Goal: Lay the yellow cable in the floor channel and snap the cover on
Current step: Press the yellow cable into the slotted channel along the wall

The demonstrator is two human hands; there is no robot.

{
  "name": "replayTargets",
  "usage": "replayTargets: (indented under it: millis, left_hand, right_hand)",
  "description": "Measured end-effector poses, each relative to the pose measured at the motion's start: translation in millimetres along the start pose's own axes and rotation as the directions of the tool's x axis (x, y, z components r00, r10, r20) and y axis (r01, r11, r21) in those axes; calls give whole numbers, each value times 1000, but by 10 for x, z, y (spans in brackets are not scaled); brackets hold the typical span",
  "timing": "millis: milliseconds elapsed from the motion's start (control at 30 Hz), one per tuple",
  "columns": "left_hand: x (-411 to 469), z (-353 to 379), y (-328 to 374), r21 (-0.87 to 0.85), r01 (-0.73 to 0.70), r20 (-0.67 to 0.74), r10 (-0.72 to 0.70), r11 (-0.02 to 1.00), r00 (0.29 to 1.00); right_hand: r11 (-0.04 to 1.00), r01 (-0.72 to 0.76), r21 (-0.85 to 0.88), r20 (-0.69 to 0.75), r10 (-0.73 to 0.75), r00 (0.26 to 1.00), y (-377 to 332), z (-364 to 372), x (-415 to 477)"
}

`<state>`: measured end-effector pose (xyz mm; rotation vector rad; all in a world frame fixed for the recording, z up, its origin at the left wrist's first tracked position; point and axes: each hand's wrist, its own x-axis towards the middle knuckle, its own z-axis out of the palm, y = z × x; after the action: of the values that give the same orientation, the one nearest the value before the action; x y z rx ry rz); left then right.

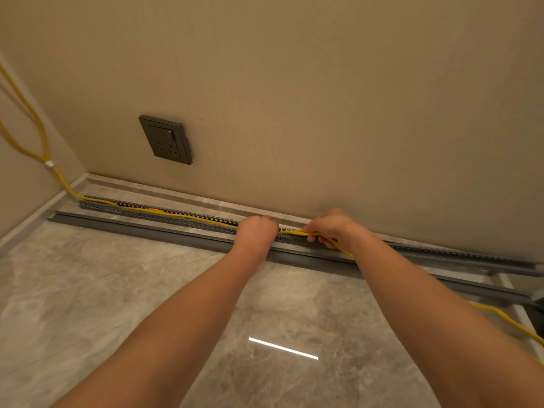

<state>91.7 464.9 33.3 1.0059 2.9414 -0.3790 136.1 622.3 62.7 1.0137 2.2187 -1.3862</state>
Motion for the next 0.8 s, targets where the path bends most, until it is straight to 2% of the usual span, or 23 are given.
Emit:
replayTargets:
  millis: [200, 267, 333, 400, 500, 667, 800]
  left_hand:
    - [21, 17, -11, 2, -10, -8, 10, 1000, 1000]
    - [30, 30, -26, 7, -23, -3, 23, 1000, 1000]
    - [60, 43, -59, -2, -19, 12, 19, 1000, 1000]
    - [98, 54, -109, -61, 16, 16, -15, 998, 1000]
    - [133, 58, -137, -144, 36, -8, -38, 989, 999]
    - [123, -35, 223, -168, -57, -155, 30, 984, 987]
    - [174, -24, 403, -264, -3, -111, -28, 965, 993]
  right_hand:
    - [970, 226, -85, -8, -228, 974, 13, -67, 39]
    - [921, 309, -236, -60, -331, 942, 31, -31, 81]
    - [812, 333, -479, -96, -426, 900, 72, 9, 111]
    - [709, 344, -616, -87, -495, 864, 132, 38, 100]
    - [668, 359, -652, -77, -529, 845, 215, 67, 106]
    - [658, 365, -659, -123, -573, 810, 281, 107, 117]
    - [670, 416, -615, -126, -605, 787, 371, 133, 141]
